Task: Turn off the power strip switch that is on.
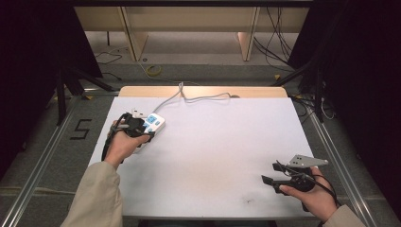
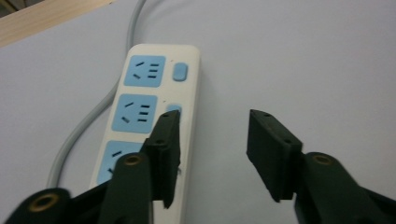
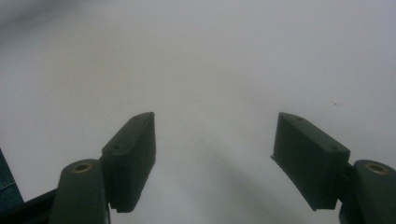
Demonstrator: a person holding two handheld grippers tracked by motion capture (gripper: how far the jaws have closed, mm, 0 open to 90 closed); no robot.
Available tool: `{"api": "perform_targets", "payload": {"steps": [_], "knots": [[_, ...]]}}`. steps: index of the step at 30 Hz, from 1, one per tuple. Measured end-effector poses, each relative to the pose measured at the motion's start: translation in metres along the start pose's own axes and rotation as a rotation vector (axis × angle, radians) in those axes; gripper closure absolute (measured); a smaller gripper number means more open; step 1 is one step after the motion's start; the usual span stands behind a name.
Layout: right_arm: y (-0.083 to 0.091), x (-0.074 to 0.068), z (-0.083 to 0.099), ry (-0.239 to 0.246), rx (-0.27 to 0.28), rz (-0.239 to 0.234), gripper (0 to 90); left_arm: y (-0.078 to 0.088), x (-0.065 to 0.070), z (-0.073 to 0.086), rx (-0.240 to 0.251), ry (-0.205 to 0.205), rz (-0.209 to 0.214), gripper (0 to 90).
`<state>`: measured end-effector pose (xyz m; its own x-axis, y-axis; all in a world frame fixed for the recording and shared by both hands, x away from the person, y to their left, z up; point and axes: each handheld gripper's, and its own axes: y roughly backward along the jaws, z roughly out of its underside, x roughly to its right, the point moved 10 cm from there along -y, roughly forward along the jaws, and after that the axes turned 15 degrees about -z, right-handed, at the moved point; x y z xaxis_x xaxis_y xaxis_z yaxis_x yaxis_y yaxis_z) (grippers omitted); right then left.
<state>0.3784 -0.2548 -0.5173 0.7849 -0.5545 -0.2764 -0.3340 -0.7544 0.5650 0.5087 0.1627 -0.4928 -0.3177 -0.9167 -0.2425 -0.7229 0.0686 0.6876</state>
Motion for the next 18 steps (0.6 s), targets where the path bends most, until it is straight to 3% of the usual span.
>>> {"api": "perform_targets", "payload": {"steps": [3,6,18], "knots": [[-0.001,0.000,0.000,0.003,0.003,-0.001,30.4,0.005,0.009,0.003,0.012,-0.018,0.034,39.4],[-0.001,0.000,0.000,0.003,0.003,-0.001,30.3,0.012,0.021,0.005,0.022,0.009,0.085,31.8],[-0.002,-0.001,0.000,0.004,0.002,-0.008,29.8,0.042,0.055,-0.004,0.166,-0.027,0.165,23.6]]}}
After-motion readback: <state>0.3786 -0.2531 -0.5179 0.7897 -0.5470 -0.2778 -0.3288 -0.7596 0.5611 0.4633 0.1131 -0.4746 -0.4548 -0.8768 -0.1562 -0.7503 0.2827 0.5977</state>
